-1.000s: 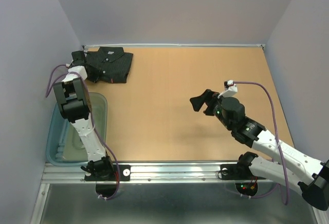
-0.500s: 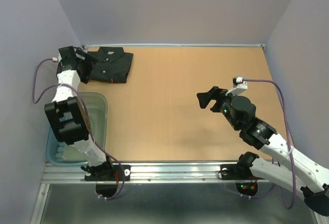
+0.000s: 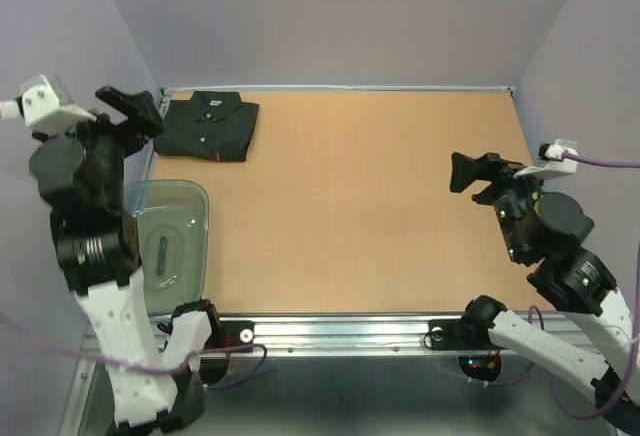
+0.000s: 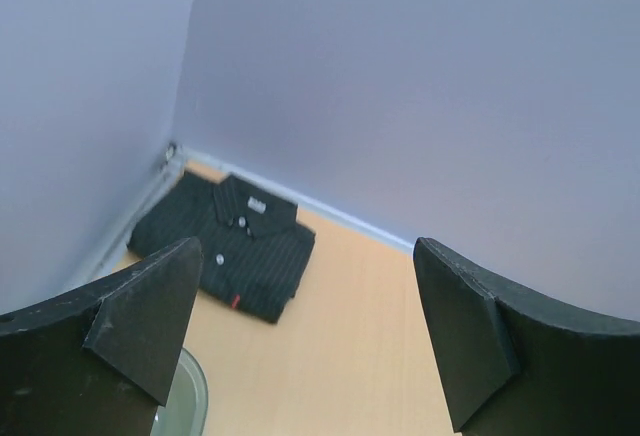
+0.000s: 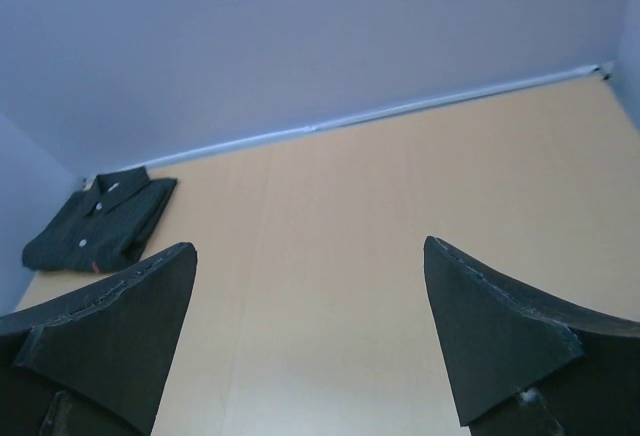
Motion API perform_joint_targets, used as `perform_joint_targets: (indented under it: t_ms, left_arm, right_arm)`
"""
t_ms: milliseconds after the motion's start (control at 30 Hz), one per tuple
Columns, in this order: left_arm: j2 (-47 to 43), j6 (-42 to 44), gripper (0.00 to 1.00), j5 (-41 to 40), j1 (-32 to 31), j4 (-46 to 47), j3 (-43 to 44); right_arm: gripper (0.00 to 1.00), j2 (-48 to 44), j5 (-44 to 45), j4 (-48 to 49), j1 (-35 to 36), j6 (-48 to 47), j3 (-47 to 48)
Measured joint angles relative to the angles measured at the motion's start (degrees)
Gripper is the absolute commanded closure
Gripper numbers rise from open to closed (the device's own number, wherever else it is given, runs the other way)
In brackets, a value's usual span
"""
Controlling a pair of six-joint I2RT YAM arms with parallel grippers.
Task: Fold and stack the long sleeve shirts
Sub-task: Neatly place the folded shirt to the corner
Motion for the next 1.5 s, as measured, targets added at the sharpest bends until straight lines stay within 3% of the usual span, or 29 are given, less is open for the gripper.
perform_joint_targets:
  t_ms: [233,433,567,667,1000,1500]
  left_arm:
    - [-18.2,6.4,0.01,-15.3,-16.9,-3.9,2.3]
    - [-33.0,7.2,0.01,-30.0,-21.9,-7.8,-12.5]
    - [-42.1,7.5,0.01,-33.2,-24.2,-9.2,-23.6]
    - [-45.9,7.3,0.01,-34.9,-24.9,-10.0,-26.4]
    - [-51.9,5.0,0.01,-40.8,-25.3,-6.4,-30.4]
    - [-52.2,3.3,0.01,-44.3,-26.0,-2.2,-33.5]
  right_arm:
    - [0.0,-9.1,10.1,-2.2,0.0,-6.8,0.6]
    - [0.0,-19.4,13.3,-3.0,0.0,-8.7,-2.0]
    - [0.0,-24.7,12.7,-3.0,0.0,-9.7,-5.3]
    - [0.0,-26.1,11.9,-3.4,0.0,-10.0,-7.4]
    - [0.0,-26.1,11.1,-4.1,0.0,-10.5,-9.2]
    - [0.0,-24.0,10.8,-3.8,0.0,-12.5,-9.2]
